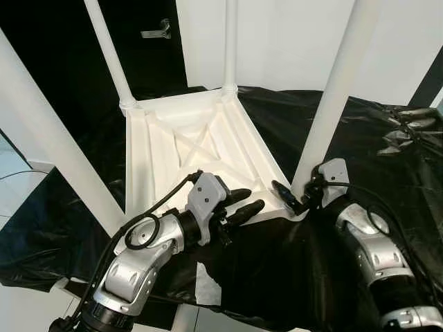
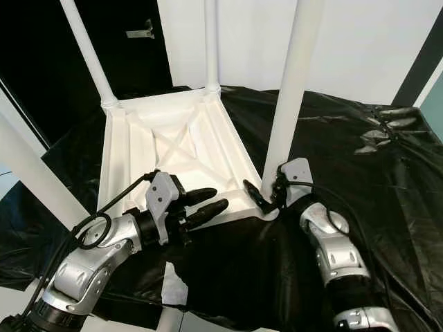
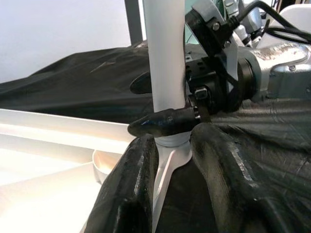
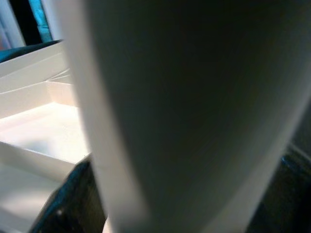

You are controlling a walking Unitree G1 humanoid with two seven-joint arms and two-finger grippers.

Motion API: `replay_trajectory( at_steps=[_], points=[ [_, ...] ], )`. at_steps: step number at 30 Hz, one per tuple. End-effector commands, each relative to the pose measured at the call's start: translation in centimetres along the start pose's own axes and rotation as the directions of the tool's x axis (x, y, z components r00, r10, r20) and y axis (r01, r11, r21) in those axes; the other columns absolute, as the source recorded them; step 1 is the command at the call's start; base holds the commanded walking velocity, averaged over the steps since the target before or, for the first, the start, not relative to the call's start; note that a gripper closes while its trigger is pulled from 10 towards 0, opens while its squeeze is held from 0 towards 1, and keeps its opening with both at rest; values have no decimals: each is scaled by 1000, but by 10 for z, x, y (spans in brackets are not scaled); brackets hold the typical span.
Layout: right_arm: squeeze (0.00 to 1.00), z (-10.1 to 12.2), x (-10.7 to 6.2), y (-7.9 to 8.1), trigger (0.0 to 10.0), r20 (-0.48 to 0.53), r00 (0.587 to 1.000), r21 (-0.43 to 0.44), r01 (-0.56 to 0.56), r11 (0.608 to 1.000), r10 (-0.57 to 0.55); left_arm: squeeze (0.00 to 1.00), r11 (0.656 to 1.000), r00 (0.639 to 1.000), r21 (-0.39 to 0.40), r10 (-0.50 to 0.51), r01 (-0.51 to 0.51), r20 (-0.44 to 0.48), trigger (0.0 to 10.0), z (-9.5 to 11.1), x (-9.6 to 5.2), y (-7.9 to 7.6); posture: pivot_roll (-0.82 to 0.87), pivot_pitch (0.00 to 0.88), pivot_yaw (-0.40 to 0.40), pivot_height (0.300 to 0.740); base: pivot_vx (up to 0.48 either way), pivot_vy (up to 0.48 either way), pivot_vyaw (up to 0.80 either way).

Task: Building children table

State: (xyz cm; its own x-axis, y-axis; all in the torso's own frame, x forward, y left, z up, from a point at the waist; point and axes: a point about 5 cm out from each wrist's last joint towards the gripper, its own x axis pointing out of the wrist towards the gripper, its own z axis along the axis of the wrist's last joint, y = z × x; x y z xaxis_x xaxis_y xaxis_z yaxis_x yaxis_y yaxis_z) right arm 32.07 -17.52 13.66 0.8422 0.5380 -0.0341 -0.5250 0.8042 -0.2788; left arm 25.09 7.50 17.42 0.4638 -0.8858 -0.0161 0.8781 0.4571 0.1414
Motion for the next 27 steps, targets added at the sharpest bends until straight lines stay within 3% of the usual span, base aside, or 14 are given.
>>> replay_trajectory(
  at_steps=[1, 2, 3, 13, 16, 19, 20, 25, 26, 27],
  points=[
    [0, -3, 6, 6, 10000, -26, 998, -16, -66, 998, 65, 0, 1000, 1000, 19, -22, 22, 3, 10000, 1, 0, 0, -15, 0, 14, 740, 0, 0, 0],
    [0, -2, 9, 7, 3020, -24, 996, -15, -92, 996, 92, 0, 1000, 1000, 20, -19, 19, 4, 10000, 2, 0, 0, -8, 0, 8, 740, 0, 0, 0],
    [0, -2, 11, 8, 0, -22, 992, -16, -129, 992, 128, 0, 1000, 1000, 20, -16, 16, 5, 10000, 2, 0, 0, -4, 0, 5, 740, 0, 0, 0],
    [0, -8, 12, 7, 0, -40, 978, -10, -203, 979, 203, 0, 1000, 1000, 16, 7, -7, 7, 10000, 2, -2, 0, 8, 0, -12, 740, 0, 0, 0],
    [0, -10, 11, 5, 0, -41, 981, -5, -188, 982, 188, 0, 1000, 1000, 14, 9, -9, 7, 10000, 2, -2, -1, 5, 0, -12, 740, 0, 0, 0],
    [0, -13, 8, -1, 0, -78, 992, -10, -98, 995, 97, 0, 1000, 1000, 10, 10, -10, 7, 10000, 1, -2, -2, 0, 0, -12, 740, 0, 0, 0],
    [0, -14, 8, -1, 10000, -82, 995, 5, -61, 998, 61, 0, 1000, 1000, 8, 10, -10, 7, 10000, 1, -1, -2, -4, 0, -10, 740, 0, 0, 0],
    [0, -12, 7, 5, 10000, -75, 995, 39, 74, 996, -71, 0, 1000, 1000, 3, 3, -3, 9, 10000, 1, 0, -4, -14, 0, -4, 740, 0, 0, 0],
    [0, -11, 8, 11, 10000, -77, 976, 69, 210, 975, -204, 0, 1000, 1000, 0, -5, 5, 9, 10000, 1, 1, -5, -18, 0, 1, 740, 0, 0, 0],
    [0, -11, 8, 11, 10000, -77, 976, 69, 210, 975, -204, 0, 1000, 1000, 0, -5, 5, 9, 10000, 1, 1, -5, -18, 0, 1, 740, 0, 0, 0]
  ],
)
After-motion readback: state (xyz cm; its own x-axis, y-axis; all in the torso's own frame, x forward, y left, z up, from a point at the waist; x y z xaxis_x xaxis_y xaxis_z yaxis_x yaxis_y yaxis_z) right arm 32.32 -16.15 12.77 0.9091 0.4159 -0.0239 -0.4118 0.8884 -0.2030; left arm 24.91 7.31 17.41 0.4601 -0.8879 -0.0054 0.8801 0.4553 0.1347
